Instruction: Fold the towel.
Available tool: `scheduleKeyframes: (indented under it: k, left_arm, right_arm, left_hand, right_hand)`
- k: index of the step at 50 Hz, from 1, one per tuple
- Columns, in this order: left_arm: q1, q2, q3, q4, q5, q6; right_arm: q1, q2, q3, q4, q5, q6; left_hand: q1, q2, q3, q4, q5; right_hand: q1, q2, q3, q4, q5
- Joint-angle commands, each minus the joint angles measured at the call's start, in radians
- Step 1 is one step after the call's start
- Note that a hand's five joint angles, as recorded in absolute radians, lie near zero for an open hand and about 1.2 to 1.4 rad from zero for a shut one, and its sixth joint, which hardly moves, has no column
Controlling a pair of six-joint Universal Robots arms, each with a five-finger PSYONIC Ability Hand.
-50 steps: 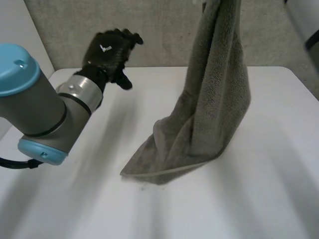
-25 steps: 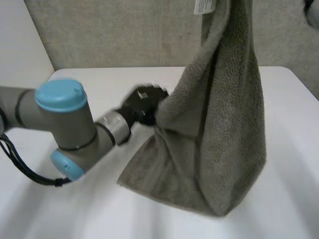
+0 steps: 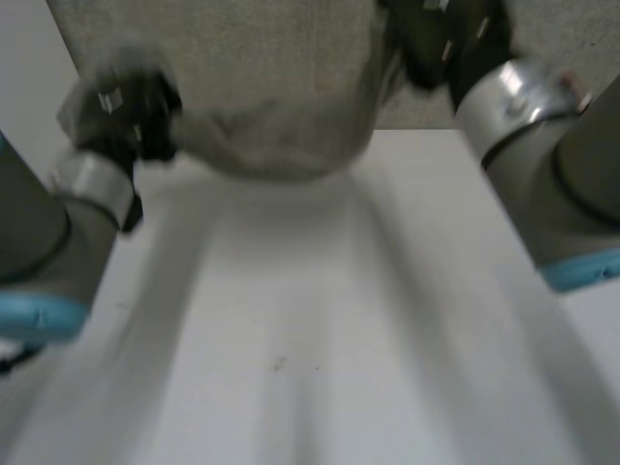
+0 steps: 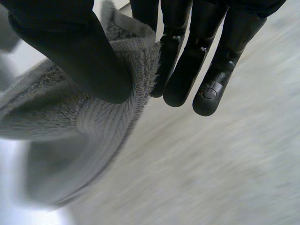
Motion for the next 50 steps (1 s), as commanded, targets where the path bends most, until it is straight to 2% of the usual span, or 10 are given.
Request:
scheduleKeyframes:
  k: [1,6,8,13,19,23,27,31,37,50]
  left_arm:
    - [-0.016,-0.002,-0.297,-0.050,-0.002,0.007]
    - [-0.102,-0.004,-0.337,-0.240,0.000,0.011]
    - [-0.160,0.005,-0.308,-0.358,0.004,0.011]
    - [-0.211,0.048,-0.241,-0.415,0.000,0.040]
    - [-0.203,0.070,-0.156,-0.386,0.000,0.153]
    - [-0.166,0.053,-0.097,-0.299,0.010,0.286]
    - [-0.145,-0.043,-0.055,-0.211,0.111,0.428]
    - [-0.140,-0.123,-0.026,-0.206,0.199,0.534]
    - [-0.094,-0.229,0.002,-0.257,0.230,0.711]
    - [-0.088,-0.312,0.014,-0.350,0.239,0.752]
  right_arm:
    - [-0.001,0.117,0.115,0.255,-0.025,-0.057]
    - [-0.013,0.133,0.144,0.295,0.021,-0.101]
    - [-0.021,0.133,0.147,0.295,0.043,-0.099]
    - [-0.056,0.122,0.167,0.294,0.041,-0.093]
    - [-0.061,0.111,0.213,0.275,0.040,-0.092]
    - [-0.064,0.081,0.253,0.255,0.038,-0.092]
    - [-0.080,0.042,0.317,0.218,0.034,-0.093]
    - [-0.085,0.022,0.354,0.202,0.029,-0.095]
    - [-0.108,-0.005,0.416,0.172,0.027,-0.099]
    - [-0.149,-0.013,0.443,0.160,-0.003,-0.107]
  left_hand:
    - [-0.060,-0.098,-0.098,-0.101,-0.083]
    - [-0.361,-0.399,-0.399,-0.402,-0.384]
    - [-0.630,-0.668,-0.667,-0.671,-0.653]
    - [-0.951,-0.989,-0.988,-0.992,-0.974]
    - [-0.966,-1.004,-1.003,-1.007,-0.989]
    - [-0.939,-0.978,-0.977,-0.980,-0.963]
    - [-0.863,-0.902,-0.901,-0.904,-0.887]
    - [-0.752,-0.791,-0.790,-0.793,-0.776]
    - [-0.628,-0.667,-0.666,-0.669,-0.652]
    - [-0.573,-0.611,-0.610,-0.614,-0.596]
  right_hand:
    - [0.428,0.212,0.209,0.201,0.245]
    - [0.428,0.212,0.209,0.201,0.245]
    - [0.428,0.212,0.209,0.201,0.245]
    - [0.428,0.212,0.209,0.201,0.245]
    - [0.428,0.212,0.209,0.201,0.245]
    - [0.428,0.212,0.209,0.201,0.245]
    - [0.428,0.212,0.209,0.201,0.245]
    - [0.428,0.212,0.209,0.201,0.245]
    - [0.428,0.212,0.209,0.201,0.245]
    - [0.428,0.212,0.209,0.201,0.245]
